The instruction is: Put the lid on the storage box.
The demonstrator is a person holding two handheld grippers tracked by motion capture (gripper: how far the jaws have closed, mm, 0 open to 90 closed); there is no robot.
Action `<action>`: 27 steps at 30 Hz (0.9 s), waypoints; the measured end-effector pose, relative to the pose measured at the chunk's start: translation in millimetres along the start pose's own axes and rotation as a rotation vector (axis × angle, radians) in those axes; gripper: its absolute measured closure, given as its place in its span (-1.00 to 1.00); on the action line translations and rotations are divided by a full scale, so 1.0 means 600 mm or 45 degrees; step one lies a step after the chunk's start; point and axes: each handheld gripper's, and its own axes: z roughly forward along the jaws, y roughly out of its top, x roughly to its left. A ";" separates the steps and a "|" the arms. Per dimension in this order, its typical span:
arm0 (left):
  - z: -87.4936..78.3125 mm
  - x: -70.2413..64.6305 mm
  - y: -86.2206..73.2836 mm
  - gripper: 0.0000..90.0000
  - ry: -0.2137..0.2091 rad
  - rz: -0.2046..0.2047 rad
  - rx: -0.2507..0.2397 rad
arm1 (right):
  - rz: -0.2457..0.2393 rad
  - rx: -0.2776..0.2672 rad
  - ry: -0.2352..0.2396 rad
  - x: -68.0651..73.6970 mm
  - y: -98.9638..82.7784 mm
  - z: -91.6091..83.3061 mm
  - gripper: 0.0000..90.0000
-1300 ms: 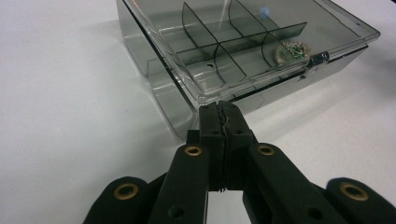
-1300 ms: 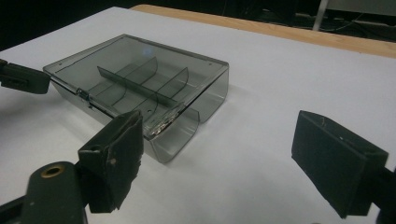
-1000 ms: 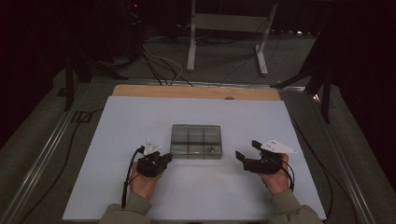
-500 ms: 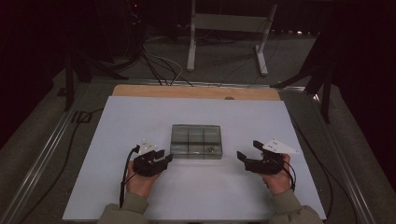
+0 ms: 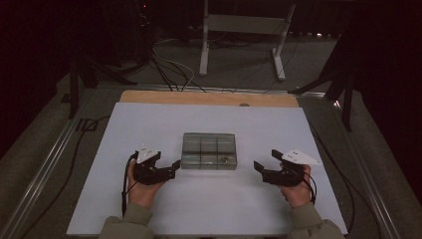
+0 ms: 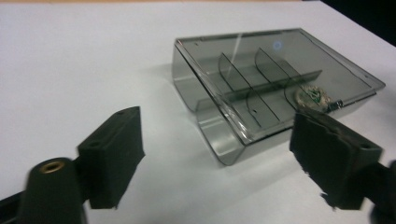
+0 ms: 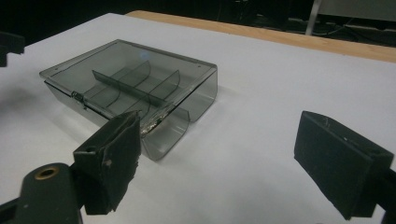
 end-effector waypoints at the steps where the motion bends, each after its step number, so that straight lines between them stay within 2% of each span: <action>1: -0.004 0.003 0.002 -0.67 0.001 0.002 -0.010 | 0.001 -0.003 -0.002 0.000 0.000 -0.001 -0.67; 5: -0.020 0.015 0.007 -0.82 0.032 0.012 -0.052 | 0.006 -0.015 -0.006 -0.003 0.000 -0.005 -0.68; 10: -0.042 0.032 0.014 -0.96 0.037 0.032 -0.105 | 0.013 -0.030 -0.019 -0.005 0.000 -0.010 -0.69; 18: -0.072 0.053 0.018 -1.00 0.064 0.056 -0.184 | 0.024 -0.061 -0.023 -0.009 -0.001 -0.022 -0.75; 19: -0.078 0.058 0.018 -1.00 0.082 0.062 -0.209 | 0.021 -0.065 -0.025 -0.010 -0.001 -0.024 -0.75; 22: -0.089 0.067 0.016 -1.00 0.089 0.070 -0.251 | 0.021 -0.085 -0.032 -0.014 -0.004 -0.031 -0.81; 26: -0.094 0.073 0.014 -1.00 0.081 0.071 -0.262 | 0.022 -0.107 -0.048 -0.019 -0.008 -0.040 -0.88; 27: -0.099 0.080 0.009 -1.00 0.075 0.075 -0.285 | 0.025 -0.122 -0.062 -0.025 -0.012 -0.048 -0.91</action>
